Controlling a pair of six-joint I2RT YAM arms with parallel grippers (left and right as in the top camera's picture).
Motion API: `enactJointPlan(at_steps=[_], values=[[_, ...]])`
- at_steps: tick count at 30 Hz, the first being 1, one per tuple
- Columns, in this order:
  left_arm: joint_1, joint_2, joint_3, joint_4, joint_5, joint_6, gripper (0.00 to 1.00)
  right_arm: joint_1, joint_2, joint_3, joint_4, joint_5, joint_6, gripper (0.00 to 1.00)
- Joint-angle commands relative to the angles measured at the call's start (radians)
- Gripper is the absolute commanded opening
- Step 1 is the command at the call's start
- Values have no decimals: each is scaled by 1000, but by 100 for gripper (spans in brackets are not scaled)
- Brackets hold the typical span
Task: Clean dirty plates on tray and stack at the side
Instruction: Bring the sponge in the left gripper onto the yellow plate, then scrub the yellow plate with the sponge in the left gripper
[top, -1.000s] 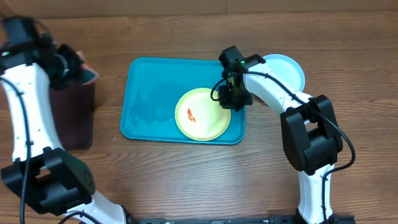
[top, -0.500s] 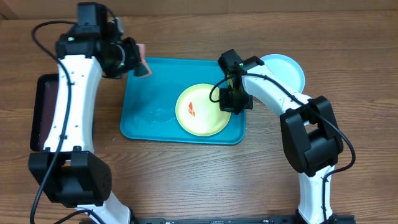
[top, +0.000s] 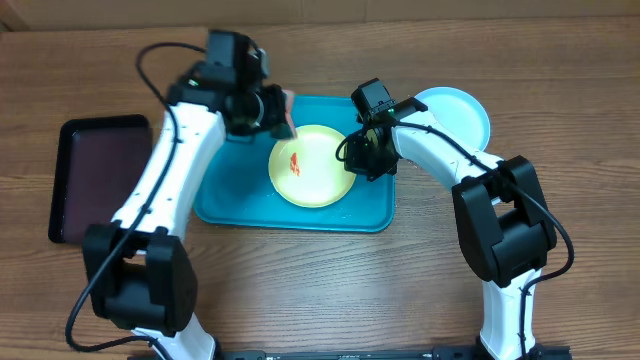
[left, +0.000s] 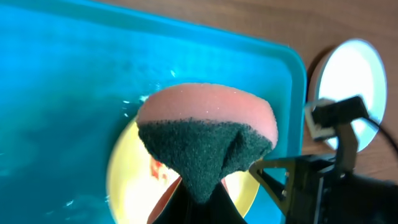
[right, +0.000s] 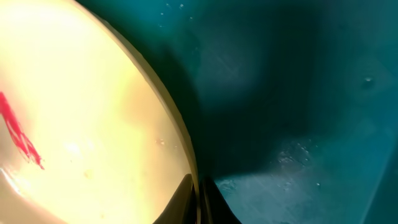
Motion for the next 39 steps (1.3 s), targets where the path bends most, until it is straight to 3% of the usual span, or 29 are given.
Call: enactJointPlan(at_steps=[1,9,18,25,36,39], values=[[-38,9,-66,51,14,31,4,6,20,-18,6,-13,12,4],[-92,9,-195,146,-132,-13,4,34,20,-55,58,11,53,4],[-108,19,-211,148,-145,-72,4,109,20,-66,61,286,113,4],[-137,73,-211,145,-188,-182,4,176,20,-66,102,294,113,4],[-130,130,-211,137,-223,-180,4,187,20,-66,115,294,109,4],[-130,133,-211,132,-293,-166,4,187,20,-66,115,293,109,4]])
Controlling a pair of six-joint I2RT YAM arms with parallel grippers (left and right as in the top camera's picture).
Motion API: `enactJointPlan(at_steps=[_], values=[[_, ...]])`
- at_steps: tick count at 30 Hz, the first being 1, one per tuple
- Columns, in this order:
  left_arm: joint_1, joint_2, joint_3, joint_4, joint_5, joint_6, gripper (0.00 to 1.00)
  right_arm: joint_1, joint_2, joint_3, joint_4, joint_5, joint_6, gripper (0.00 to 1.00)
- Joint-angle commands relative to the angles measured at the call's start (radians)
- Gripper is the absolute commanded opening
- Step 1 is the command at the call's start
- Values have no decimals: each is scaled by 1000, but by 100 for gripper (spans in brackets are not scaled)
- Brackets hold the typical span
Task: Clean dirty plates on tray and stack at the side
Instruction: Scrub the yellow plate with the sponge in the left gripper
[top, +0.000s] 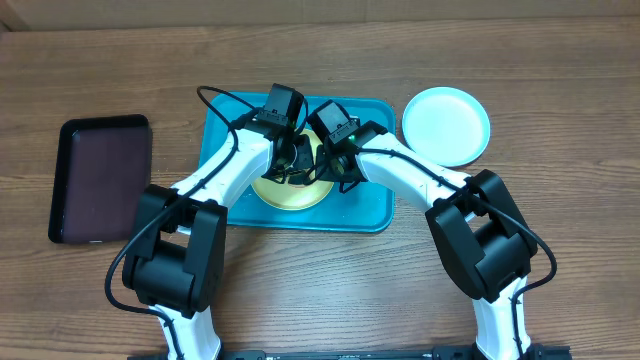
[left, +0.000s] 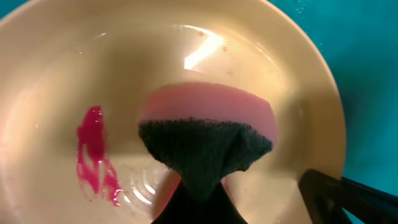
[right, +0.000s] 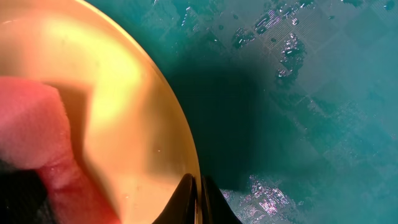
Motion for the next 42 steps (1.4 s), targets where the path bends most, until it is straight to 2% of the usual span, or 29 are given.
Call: enactJointPlan(at_steps=[1,4,8,12,15,21,24,30,34,39,42], values=[[4,10,1,-5,-112,13,4,5,30,-35,-11,18,-8,4],[8,35,0,-14,-211,51,6,5,30,-35,-11,18,-8,4],[34,94,0,-45,-230,131,9,5,30,-35,-16,18,-8,4],[72,111,1,-98,-305,135,4,5,30,-35,-21,18,-8,4],[97,104,20,-140,-361,136,5,5,30,-35,-22,18,-8,4],[116,103,171,-290,-384,149,4,5,30,-35,-21,18,-8,4],[111,103,236,-316,-284,150,4,5,30,-35,-17,18,-8,4],[105,122,224,-226,111,145,4,5,30,-35,-12,18,-8,4],[90,185,212,-180,237,132,4,5,30,-35,-12,18,-7,4],[91,279,212,-201,222,134,4,5,30,-35,-14,18,-8,4],[117,294,212,-240,84,134,4,5,30,-35,-17,18,-8,4]])
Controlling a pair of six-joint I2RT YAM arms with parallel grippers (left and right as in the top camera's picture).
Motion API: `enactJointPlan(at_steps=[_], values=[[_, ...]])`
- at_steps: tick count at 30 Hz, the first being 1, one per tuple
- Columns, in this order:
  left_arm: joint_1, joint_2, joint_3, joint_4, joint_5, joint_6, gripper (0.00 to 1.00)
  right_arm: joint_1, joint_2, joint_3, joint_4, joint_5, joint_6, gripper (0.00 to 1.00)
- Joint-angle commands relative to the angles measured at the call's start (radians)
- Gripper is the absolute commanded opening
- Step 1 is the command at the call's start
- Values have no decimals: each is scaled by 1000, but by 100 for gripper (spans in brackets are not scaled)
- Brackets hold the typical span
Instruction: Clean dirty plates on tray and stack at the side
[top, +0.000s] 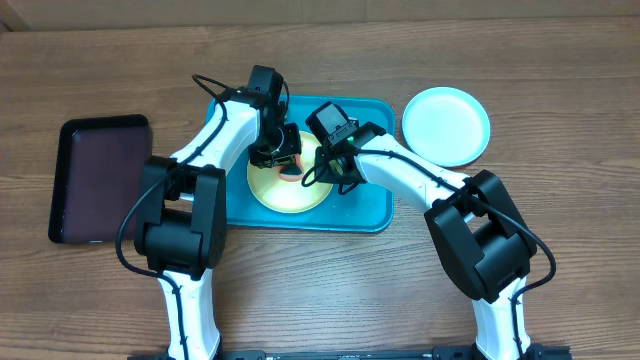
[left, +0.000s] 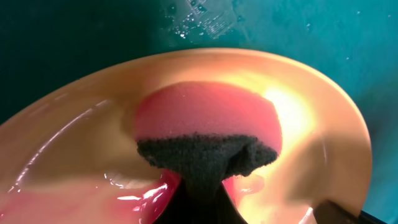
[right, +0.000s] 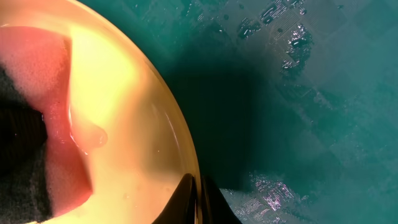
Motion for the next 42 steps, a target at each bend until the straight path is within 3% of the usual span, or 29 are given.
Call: enactJointPlan(at_steps=[1,7,13,18,24,29,35,42], values=[[18,87,-29,-46,-142,0,4,0,29,-33,-13,24,-7,4],[78,57,21,-172,-446,0,4,0,29,-33,-9,24,-7,4],[109,10,136,-259,-580,0,4,0,29,-33,-8,25,-7,4],[112,-63,221,-290,-591,-12,4,0,29,-32,-6,18,-12,4],[194,-188,230,-282,-602,-85,4,0,21,37,-50,-58,-113,4],[378,-222,230,-335,-575,-164,4,8,-6,164,-149,-58,-156,4],[628,-182,209,-342,-441,-165,4,48,-20,297,-256,43,-192,4],[790,-108,176,-304,-289,-150,4,93,-20,384,-348,98,-192,4]])
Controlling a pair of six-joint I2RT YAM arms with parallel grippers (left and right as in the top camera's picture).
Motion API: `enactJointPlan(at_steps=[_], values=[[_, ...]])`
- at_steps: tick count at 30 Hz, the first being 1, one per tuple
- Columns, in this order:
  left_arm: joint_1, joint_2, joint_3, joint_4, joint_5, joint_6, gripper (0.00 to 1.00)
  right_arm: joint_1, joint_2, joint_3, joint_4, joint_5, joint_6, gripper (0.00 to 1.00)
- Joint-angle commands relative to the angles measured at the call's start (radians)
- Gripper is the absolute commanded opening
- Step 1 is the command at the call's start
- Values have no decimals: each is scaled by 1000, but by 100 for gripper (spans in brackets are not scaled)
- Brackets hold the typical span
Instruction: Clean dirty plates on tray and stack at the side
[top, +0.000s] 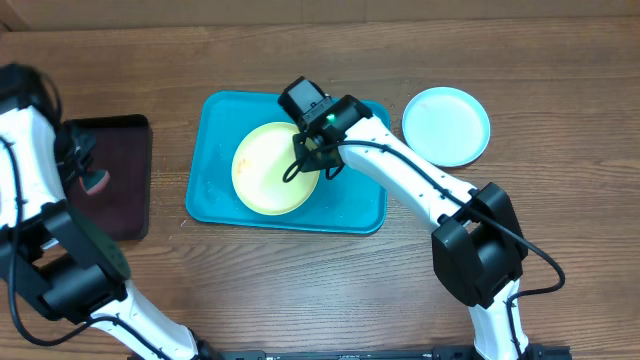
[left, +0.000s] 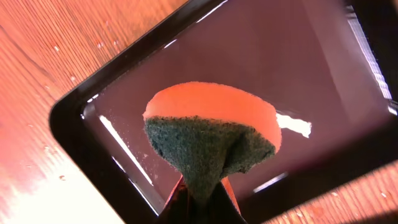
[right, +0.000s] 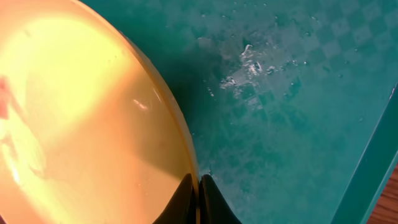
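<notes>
A yellow plate (top: 270, 168) lies on the teal tray (top: 215, 190); my right gripper (top: 318, 160) is shut on its right rim, the thin rim pinched between the fingers (right: 198, 196). A faint pink smear shows at the plate's left (right: 12, 124). My left gripper (top: 90, 178) holds a pink sponge with a dark green scrub side (left: 208, 134), shut on it, over the dark brown tray (left: 348, 112) at the far left. A clean pale blue plate (top: 446, 125) sits on the table to the right of the teal tray.
Water droplets lie on the teal tray floor (right: 249, 62). The dark tray (top: 115, 190) lies on the wooden table (top: 300, 290) left of the teal tray. The right arm's links reach across the teal tray's right part.
My left gripper has gone from the yellow plate to above the dark tray at far left, sponge still held. The plate now sits further left on the teal tray, with only a faint smear.
First the sponge hung above the teal tray's back edge while my right gripper held the red-stained plate's rim. Then the sponge was on the plate beside the stain, then on the smeared stain. Now the sponge is over the dark tray and the plate looks mostly clean.
</notes>
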Motion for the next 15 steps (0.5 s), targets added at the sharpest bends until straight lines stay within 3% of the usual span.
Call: enactJointPlan(at_steps=[1,4,5,7,10,15], values=[[26,47,-29,20,136,-5,4,21,-23,44,-9,51,-8,4],[35,71,-34,34,209,9,4,31,-23,62,-21,93,-8,4],[35,80,-34,34,222,9,10,36,-23,72,-27,113,-8,4],[33,93,-34,34,226,9,31,42,-23,95,-46,152,-8,4],[33,100,-34,37,226,9,47,53,-23,143,-87,214,-9,4],[35,99,-17,31,229,10,51,81,-23,253,-188,376,-80,4]])
